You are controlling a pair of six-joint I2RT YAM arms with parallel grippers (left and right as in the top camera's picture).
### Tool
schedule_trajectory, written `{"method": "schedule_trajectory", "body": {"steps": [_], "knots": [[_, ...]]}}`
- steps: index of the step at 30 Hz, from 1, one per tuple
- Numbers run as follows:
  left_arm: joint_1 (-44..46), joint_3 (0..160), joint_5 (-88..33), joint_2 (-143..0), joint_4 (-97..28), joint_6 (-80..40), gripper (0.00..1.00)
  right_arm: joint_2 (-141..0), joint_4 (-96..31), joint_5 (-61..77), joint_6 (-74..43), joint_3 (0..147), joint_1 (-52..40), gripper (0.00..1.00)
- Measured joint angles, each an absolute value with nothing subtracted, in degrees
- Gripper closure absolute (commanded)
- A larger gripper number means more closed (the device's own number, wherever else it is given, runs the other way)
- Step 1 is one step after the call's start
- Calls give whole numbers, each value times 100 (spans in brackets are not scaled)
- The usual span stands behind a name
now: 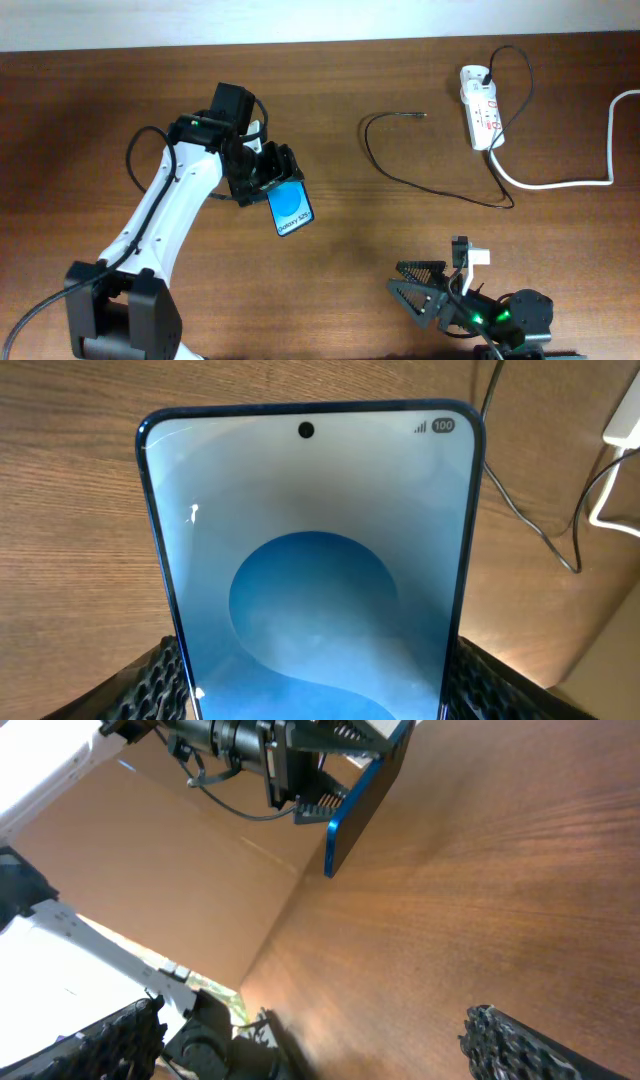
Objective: Plug charger to phone and switch on socket
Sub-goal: 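Raise the right gripper and swing it toward the held phone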
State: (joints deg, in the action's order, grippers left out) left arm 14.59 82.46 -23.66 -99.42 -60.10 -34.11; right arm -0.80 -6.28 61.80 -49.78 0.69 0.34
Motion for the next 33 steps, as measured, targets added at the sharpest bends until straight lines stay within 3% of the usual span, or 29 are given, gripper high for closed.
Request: {"method": "schedule_trajectory", "body": {"steps": [14, 28, 33], "knots": [[1459, 8246, -2357, -9942, -6018, -4554, 57, -80, -552, 6200, -5684, 62, 34, 2], [1459, 8246, -2504, -9942, -6018, -4788, 55, -80, -172, 5763, -4606, 62, 34, 2], [1461, 8246, -2508, -9942, -6014, -4786, 54, -309, -622, 5221, -4372, 458, 34, 2]]}}
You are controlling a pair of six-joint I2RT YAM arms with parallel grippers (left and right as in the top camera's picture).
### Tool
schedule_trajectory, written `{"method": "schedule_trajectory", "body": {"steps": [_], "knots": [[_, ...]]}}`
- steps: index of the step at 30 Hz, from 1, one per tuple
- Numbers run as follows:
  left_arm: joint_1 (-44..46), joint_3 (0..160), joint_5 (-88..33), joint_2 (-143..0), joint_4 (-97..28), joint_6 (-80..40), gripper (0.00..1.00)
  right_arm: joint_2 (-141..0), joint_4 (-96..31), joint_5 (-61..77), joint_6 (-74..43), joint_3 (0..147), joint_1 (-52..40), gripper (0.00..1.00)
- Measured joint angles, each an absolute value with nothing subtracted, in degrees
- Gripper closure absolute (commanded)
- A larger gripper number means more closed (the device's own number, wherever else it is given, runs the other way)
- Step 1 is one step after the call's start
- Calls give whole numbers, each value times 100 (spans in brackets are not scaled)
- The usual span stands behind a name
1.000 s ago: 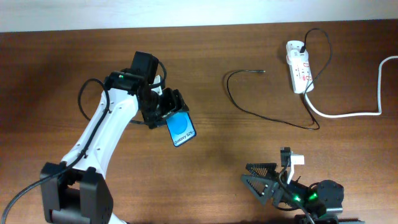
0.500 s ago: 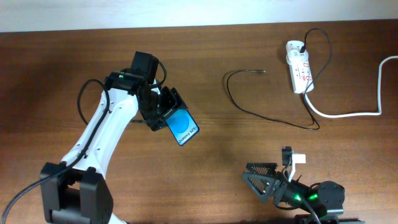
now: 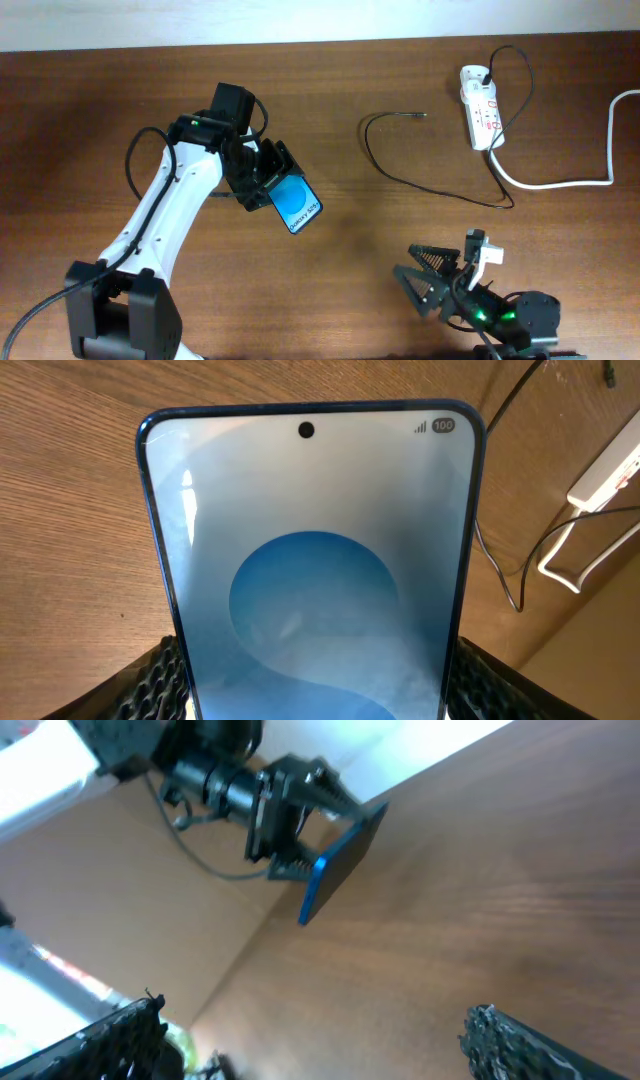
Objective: Plug charger to phone and switch on socket
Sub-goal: 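Raise the right gripper and swing it toward the held phone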
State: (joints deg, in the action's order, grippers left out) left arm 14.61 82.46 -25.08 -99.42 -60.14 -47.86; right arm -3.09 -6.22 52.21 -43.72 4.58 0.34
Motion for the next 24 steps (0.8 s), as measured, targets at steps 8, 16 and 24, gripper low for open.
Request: {"method": "schedule_trajectory", "body": {"steps": [8, 16, 24], "knots": [[1459, 8246, -2532, -9942, -6018, -4794, 55, -2064, -2104, 4729, -3253, 1981, 34, 2], [1461, 8248, -2547, -9942, -6016, -4805, 55, -4007, -3769, 4560, -2084, 3704, 34, 2], [1461, 8248, -2554, -9942, -6014, -4807, 55, -4615, -5137, 4458, -1750, 4040, 34, 2]]}}
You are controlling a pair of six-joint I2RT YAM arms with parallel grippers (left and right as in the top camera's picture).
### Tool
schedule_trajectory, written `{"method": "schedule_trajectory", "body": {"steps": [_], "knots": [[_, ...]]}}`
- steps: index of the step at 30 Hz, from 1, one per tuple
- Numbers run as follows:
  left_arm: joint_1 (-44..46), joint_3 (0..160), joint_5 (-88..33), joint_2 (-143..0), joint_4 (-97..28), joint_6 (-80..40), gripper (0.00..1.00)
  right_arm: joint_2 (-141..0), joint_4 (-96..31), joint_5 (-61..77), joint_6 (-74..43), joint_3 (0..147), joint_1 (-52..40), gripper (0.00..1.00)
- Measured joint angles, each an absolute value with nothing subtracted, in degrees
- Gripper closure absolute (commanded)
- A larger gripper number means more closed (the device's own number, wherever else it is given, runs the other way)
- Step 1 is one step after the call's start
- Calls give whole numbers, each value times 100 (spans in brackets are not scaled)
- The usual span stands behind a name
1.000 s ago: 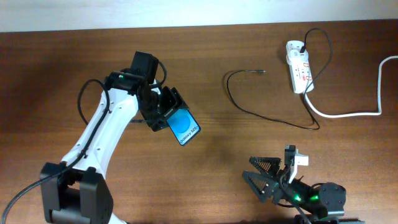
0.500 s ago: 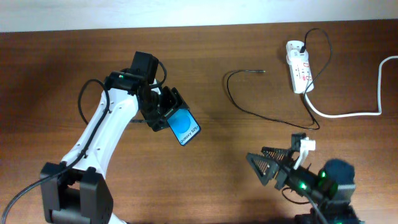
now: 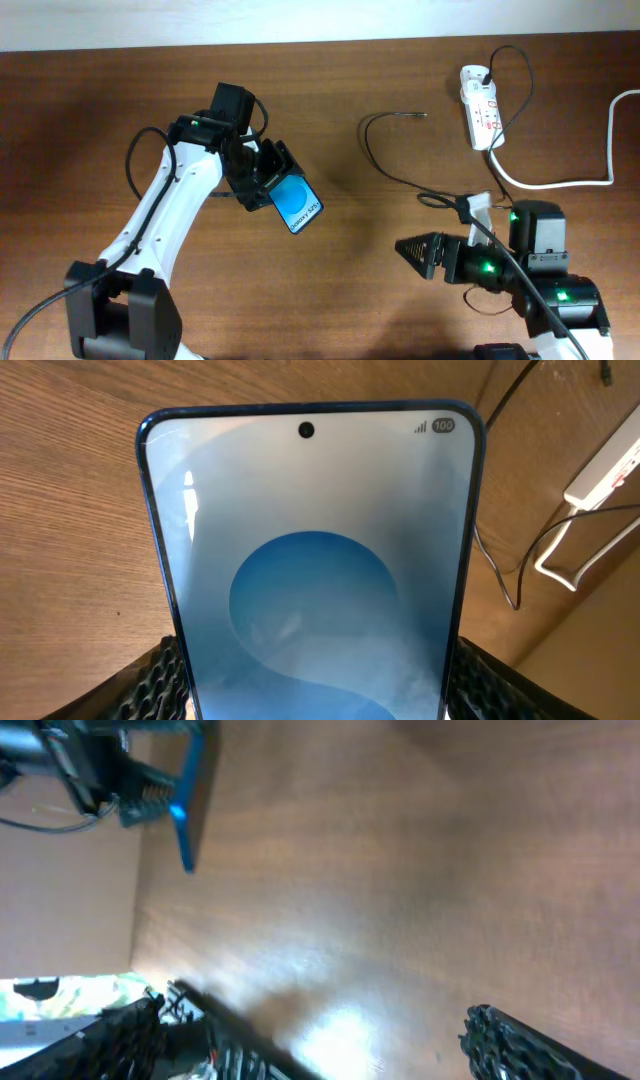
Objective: Plug charger to phone and switch on socket
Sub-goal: 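Raise the right gripper and swing it toward the held phone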
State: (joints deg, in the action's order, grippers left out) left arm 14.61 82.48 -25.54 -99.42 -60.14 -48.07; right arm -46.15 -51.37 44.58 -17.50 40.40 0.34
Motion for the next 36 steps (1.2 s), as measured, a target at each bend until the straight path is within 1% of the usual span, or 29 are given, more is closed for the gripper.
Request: {"method": "schedule_trajectory", "body": {"steps": [5, 10, 19, 27, 32, 36], "knots": [[1461, 8248, -2569, -9942, -6014, -4807, 55, -4615, -5660, 4440, -1686, 4042, 34, 2], [1461, 8248, -2571, -9942, -6014, -4807, 55, -4633, -5653, 4438, -1500, 4042, -132, 2], [1461, 8248, -2633, -9942, -6016, -4807, 55, -5153, -4578, 4438, -1535, 4042, -913, 2], [1461, 8248, -2639, -9942, -6016, -4807, 55, -6624, -3972, 4346, -2458, 4042, -1166, 2], [1461, 8248, -2639, -9942, -6016, -4807, 54, -7203, -3787, 4329, -2628, 4042, -1227, 2], [1461, 8248, -2637, -9942, -6018, -4807, 53, -7142, -4012, 4327, -2624, 4042, -1227, 2]]}}
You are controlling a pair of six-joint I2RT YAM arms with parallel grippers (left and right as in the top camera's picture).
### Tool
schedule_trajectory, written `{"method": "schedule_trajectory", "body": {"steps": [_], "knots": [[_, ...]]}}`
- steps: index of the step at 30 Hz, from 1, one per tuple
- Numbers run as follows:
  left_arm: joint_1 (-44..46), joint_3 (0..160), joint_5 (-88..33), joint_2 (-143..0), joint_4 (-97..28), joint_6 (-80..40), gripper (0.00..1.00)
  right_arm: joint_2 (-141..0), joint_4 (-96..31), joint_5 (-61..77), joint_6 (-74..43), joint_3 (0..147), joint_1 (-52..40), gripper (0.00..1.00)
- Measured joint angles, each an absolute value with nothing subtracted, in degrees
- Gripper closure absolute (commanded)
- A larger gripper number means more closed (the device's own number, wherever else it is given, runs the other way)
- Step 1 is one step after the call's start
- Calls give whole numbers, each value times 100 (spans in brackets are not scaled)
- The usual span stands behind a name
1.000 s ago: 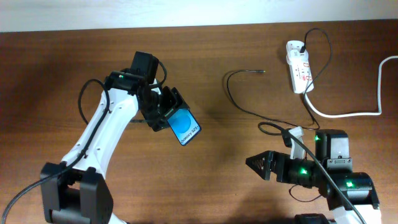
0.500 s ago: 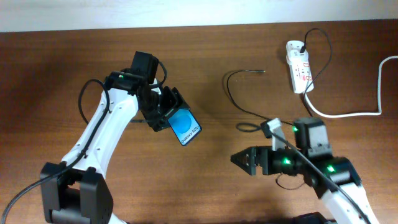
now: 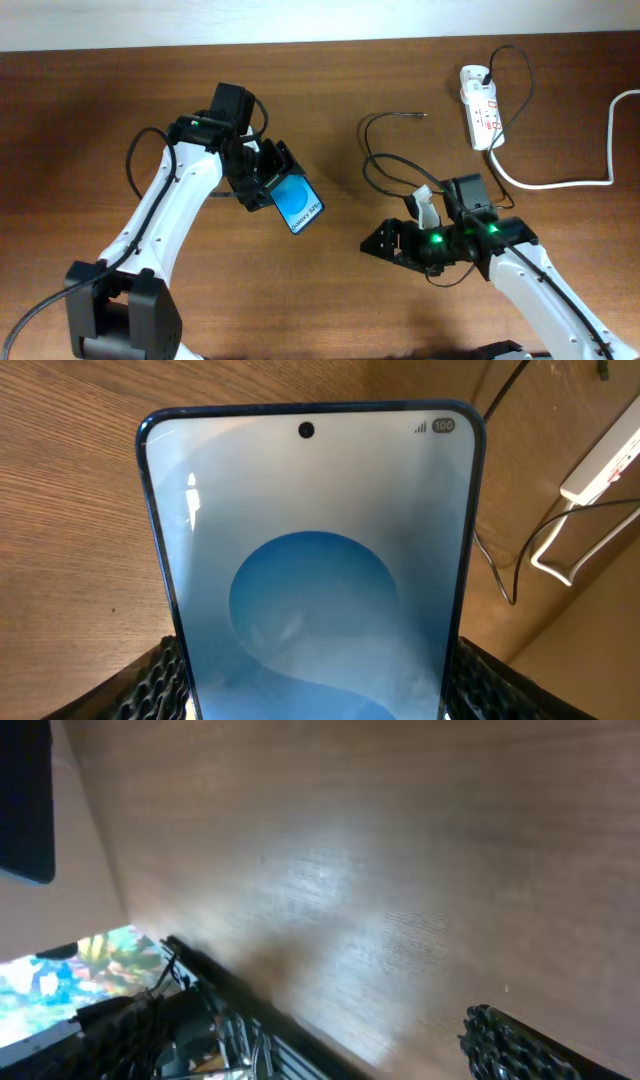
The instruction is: Plug charger to phone and switch on socket
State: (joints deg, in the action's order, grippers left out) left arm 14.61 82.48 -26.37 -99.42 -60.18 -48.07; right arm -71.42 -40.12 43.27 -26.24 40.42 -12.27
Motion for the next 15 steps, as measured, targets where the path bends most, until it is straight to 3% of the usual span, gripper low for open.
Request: {"method": "schedule_trajectory", "body": {"steps": [15], "knots": [[1461, 8248, -2655, -9942, -6034, -4807, 52, -3800, -4991, 4095, -2425, 4051, -1245, 2]]}}
